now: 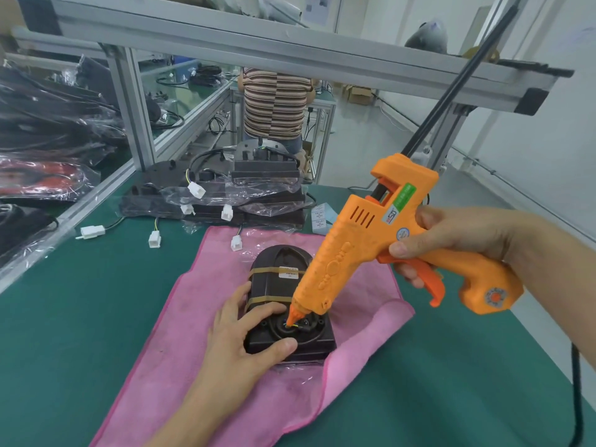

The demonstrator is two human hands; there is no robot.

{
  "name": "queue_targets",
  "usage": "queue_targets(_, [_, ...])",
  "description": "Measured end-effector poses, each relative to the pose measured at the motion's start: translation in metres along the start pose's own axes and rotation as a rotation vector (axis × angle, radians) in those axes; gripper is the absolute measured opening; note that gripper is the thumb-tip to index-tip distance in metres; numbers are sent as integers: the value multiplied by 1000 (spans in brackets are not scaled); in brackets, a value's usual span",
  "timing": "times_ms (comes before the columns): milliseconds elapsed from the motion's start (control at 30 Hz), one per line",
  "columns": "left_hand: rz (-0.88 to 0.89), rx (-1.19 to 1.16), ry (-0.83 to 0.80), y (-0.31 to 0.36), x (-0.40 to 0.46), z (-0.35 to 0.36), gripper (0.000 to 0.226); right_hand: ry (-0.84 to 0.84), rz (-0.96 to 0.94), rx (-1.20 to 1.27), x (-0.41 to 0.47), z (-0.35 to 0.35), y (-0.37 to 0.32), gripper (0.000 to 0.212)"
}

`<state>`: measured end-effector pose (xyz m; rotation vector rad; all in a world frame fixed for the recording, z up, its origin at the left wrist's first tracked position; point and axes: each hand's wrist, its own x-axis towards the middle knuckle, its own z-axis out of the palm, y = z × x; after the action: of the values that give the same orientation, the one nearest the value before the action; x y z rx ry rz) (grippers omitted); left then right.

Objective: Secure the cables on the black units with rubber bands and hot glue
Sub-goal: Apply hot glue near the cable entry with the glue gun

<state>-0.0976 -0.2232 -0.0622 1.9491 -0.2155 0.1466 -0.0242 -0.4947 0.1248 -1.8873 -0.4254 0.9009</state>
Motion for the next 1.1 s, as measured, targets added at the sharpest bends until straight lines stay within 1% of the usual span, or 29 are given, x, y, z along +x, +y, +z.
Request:
queue_targets(67, [1,2,4,-1,0,0,52,-21,4,6,0,2,-1,11])
queue_targets(167, [11,15,5,-1,0,0,52,1,3,-17,-2,2,-2,8])
queue_targets(300, [12,24,10,0,0,1,51,25,-3,-67,-7,-1,-2,24])
queue_targets(333, [11,26,13,0,0,1,51,28,-8,-74,-8,-1,-2,25])
queue_targets(567, [21,43,8,2,-1,0,53,31,-51,-50,-8,5,-3,11])
queue_targets(833, [19,45,12,4,-1,-1,49,49,-62,-74,-2,7,-5,8])
queue_targets(933, [16,43,12,4,-2,0,48,36,-66,-61,-3,6,-5,13])
queue_targets(1033, [14,34,18,5,-2,0,47,47,-86,-48,-3,8,-5,11])
queue_targets(1100, [19,28,22,5,-2,1,45,53,-100,-60,-2,7,-4,14])
